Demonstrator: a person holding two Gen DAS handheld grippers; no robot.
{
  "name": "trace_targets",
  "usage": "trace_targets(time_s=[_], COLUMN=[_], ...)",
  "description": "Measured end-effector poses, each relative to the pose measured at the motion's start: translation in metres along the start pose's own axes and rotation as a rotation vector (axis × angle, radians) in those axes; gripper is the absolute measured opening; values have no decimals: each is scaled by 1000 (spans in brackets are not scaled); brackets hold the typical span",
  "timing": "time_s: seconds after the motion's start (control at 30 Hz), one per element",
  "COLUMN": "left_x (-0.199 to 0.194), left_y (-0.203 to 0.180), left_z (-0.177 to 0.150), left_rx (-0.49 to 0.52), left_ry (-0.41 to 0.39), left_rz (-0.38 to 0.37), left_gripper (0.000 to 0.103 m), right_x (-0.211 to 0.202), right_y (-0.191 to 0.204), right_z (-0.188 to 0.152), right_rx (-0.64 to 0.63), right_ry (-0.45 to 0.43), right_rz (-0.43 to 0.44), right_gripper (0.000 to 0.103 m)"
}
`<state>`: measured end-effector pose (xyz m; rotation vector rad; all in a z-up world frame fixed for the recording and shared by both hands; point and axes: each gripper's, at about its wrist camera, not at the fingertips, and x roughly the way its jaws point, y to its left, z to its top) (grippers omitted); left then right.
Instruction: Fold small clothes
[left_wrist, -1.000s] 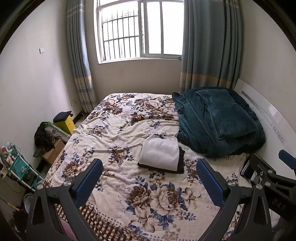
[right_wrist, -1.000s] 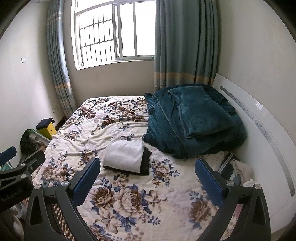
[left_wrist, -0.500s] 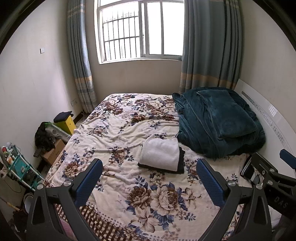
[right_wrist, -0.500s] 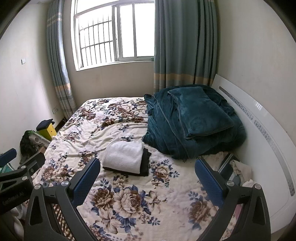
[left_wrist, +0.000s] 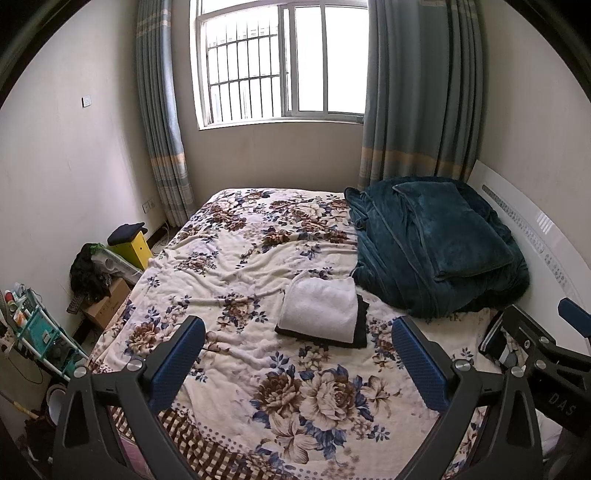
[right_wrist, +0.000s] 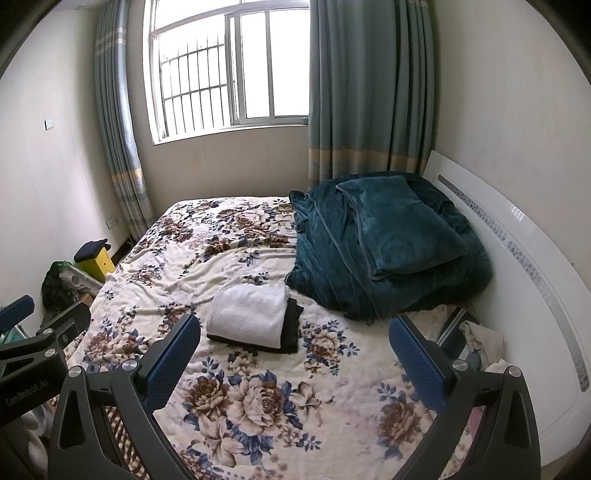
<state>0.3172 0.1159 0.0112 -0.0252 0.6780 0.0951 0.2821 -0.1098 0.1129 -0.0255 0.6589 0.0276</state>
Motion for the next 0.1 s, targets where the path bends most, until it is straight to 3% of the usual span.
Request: trace_targets(time_s=[0.1], left_x=[-5], left_y=[-2], left_z=[2], left_rx=[0], left_ry=[-15], left_rz=[9], left_gripper=[103], right_x=[0], right_y=[0], right_z=[-1], right_rx=[1], right_ry=[1], right_rz=[0], right_gripper=[103])
